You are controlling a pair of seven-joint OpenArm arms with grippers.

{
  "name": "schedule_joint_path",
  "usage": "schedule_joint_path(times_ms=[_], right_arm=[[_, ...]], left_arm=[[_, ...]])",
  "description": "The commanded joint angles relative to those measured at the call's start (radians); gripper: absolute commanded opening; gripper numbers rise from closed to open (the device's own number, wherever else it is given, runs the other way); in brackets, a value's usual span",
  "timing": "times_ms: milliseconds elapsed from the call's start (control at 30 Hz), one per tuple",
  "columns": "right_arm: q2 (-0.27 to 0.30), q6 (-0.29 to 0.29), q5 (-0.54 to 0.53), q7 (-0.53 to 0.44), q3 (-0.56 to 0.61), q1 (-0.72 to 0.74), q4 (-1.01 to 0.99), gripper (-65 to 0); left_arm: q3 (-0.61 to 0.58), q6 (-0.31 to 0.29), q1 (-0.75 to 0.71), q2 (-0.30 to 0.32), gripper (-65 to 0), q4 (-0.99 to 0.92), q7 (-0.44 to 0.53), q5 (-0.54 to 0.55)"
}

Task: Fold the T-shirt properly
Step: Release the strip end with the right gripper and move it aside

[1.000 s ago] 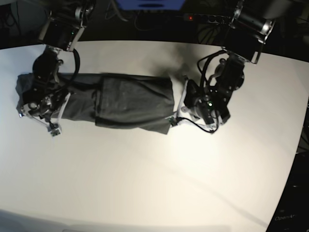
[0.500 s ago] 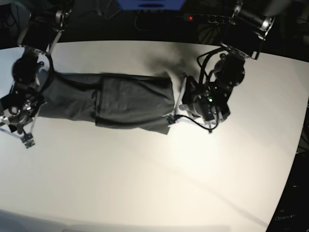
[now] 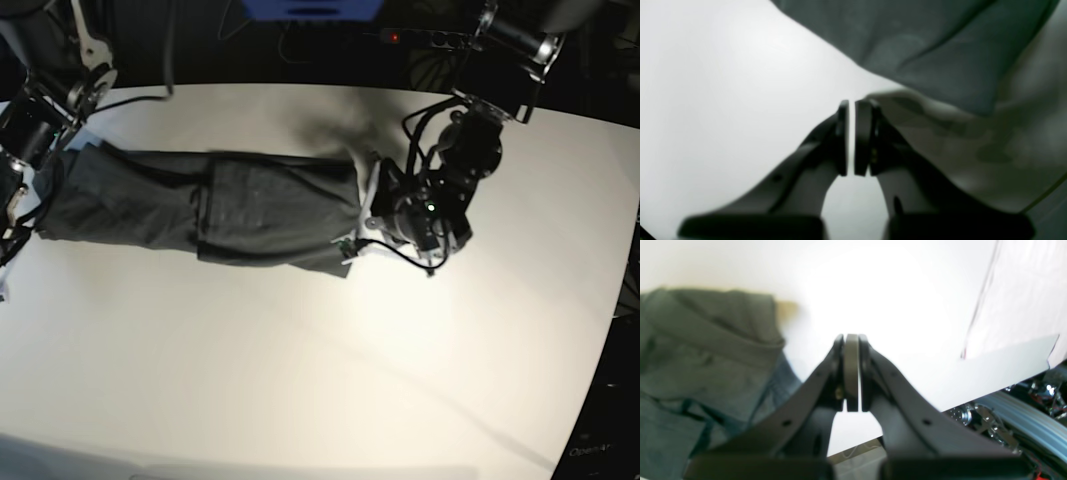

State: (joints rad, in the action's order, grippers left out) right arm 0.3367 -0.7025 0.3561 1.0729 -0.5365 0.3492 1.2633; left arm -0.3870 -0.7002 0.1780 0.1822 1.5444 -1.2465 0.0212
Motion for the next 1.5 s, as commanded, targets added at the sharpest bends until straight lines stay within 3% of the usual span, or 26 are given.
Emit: schedule_joint_path(times_ms=[0, 133, 267, 333, 500, 700, 1000, 1467], right_arm=[[0.017, 0.004, 0.002, -0.003, -0.007, 0.031, -0.009, -62.4], [0.032, 0.004, -0.002, -0.004, -0.043, 0.075, -0.093, -51.5], [0.074, 0.004, -0.09, 0.005, -0.049, 0.1, -0.164, -37.6], [0.094, 0.004, -0.131, 0.005, -0.049, 0.113, -0.21, -34.2], [0.16, 0.004, -0.272, 0.005, -0.053, 0.13, -0.336, -33.5], [0.238, 0.004, -0.449, 0.028, -0.156, 0.166, -0.498, -33.2], [0.281, 0.004, -0.46, 0.085, -0.165, 0.17, -0.495, -21.9], [0.278, 0.004, -0.478, 0.16, -0.273, 0.08, -0.495, -22.6]], left_arm=[[0.004, 0.002, 0.021, -0.003, -61.9, 0.018, 0.007, 0.003], [0.004, 0.002, 0.022, -0.003, -61.9, 0.015, 0.009, 0.001], [0.004, 0.002, 0.024, -0.003, -61.9, 0.02, 0.009, 0.001], [0.004, 0.002, 0.024, -0.003, -61.9, 0.02, 0.011, 0.001], [0.001, 0.002, 0.019, 0.007, -61.9, 0.015, 0.077, 0.0], [-0.002, 0.002, 0.018, 0.009, -61.9, 0.015, 0.081, 0.0], [-0.003, 0.002, 0.018, 0.018, -61.9, 0.017, 0.081, 0.0], [-0.002, 0.002, 0.018, 0.023, -61.9, 0.015, 0.081, -0.002]])
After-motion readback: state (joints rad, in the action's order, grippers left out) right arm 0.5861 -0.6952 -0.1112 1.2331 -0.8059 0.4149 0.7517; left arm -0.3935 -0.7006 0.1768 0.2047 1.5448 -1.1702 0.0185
